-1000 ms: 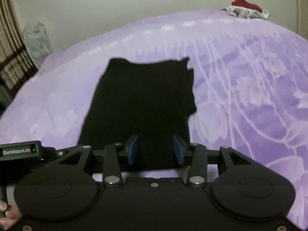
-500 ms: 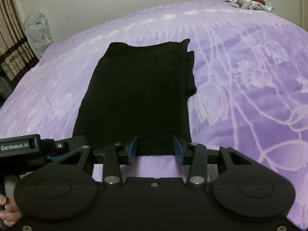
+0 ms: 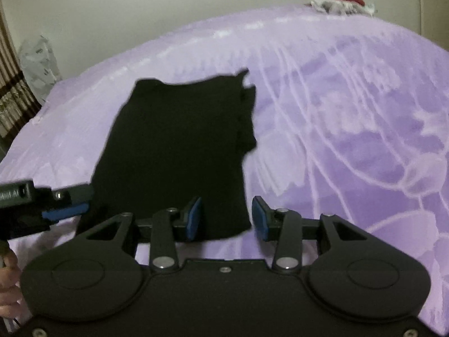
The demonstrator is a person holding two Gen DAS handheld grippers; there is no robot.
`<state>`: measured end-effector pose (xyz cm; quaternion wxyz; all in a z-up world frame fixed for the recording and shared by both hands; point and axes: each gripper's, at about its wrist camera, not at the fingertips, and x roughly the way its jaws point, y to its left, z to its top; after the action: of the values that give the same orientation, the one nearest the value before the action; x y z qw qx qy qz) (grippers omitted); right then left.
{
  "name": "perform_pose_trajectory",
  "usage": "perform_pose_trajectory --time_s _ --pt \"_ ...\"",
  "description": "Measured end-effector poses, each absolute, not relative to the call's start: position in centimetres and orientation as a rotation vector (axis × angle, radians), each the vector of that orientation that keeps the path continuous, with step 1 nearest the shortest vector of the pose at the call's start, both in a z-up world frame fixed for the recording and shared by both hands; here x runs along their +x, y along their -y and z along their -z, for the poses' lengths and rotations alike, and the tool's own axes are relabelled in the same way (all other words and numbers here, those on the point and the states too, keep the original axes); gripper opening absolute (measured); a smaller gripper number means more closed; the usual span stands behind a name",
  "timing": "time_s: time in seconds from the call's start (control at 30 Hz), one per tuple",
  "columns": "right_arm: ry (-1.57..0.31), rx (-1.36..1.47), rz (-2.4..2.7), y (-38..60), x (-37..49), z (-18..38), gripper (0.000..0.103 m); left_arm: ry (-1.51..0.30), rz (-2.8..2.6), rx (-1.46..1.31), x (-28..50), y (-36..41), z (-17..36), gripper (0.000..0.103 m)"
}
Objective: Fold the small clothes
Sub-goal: 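Smooth the folded shirt's edge with the right gripper while the left gripper holds it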
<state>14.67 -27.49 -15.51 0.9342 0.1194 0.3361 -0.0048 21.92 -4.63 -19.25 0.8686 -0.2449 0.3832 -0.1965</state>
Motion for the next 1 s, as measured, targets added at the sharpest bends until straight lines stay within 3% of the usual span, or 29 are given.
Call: perform_pose_trajectory --time_s 0.23,0.5,1.0 --pt "-0.688 0.274 0.001 28.3 14.8 15.6 0.031 -0.802 0.427 -0.494 22.5 4.6 18.3 0.042" --pt "-0.471 0.348 -0.046 28.0 15.0 12.7 0.035 -0.727 0.422 -0.502 25.6 5.5 15.9 0.043" --pt "-0.599 0.294 -0.044 27.7 16.3 15.6 0.03 -0.783 0.421 -0.475 26.2 6.1 17.9 0.046"
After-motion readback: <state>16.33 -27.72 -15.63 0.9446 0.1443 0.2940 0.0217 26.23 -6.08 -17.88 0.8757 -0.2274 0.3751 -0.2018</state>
